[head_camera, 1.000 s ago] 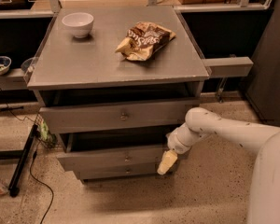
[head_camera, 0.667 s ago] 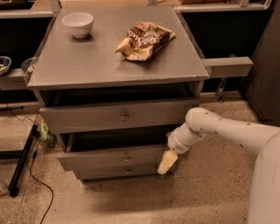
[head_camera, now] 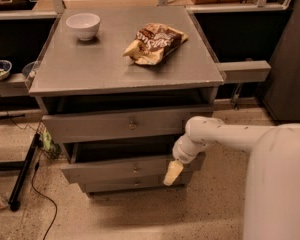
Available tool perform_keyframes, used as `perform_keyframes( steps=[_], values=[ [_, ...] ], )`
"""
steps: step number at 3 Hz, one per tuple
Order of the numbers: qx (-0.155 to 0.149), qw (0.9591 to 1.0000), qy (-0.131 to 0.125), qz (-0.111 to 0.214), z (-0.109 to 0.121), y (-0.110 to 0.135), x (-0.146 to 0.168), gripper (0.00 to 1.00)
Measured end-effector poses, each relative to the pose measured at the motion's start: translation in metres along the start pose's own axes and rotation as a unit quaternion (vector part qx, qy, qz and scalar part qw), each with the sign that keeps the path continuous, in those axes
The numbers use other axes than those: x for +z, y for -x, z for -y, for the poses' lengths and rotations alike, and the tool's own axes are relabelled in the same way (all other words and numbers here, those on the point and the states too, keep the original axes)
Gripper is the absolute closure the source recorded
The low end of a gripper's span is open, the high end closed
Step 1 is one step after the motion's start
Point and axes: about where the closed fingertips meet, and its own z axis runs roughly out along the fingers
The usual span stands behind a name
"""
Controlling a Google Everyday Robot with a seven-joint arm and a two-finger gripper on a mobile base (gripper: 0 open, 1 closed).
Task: Open middle drawer
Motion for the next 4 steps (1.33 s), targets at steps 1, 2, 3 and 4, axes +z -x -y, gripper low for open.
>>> perform_keyframes(
  steps=[1,2,3,4],
  values=[
    [0.004,0.9999,0.013,-0.008,0.009,0.003,0.021,0.00],
    [0.005,0.9999,0.014,-0.008,0.009,0.003,0.022,0.00],
    [0.004,0.9995,0.027,-0.012,0.001,0.000,0.037,0.00],
    [0.002,0.9991,0.040,-0.015,-0.007,-0.002,0.048,0.00]
  ],
)
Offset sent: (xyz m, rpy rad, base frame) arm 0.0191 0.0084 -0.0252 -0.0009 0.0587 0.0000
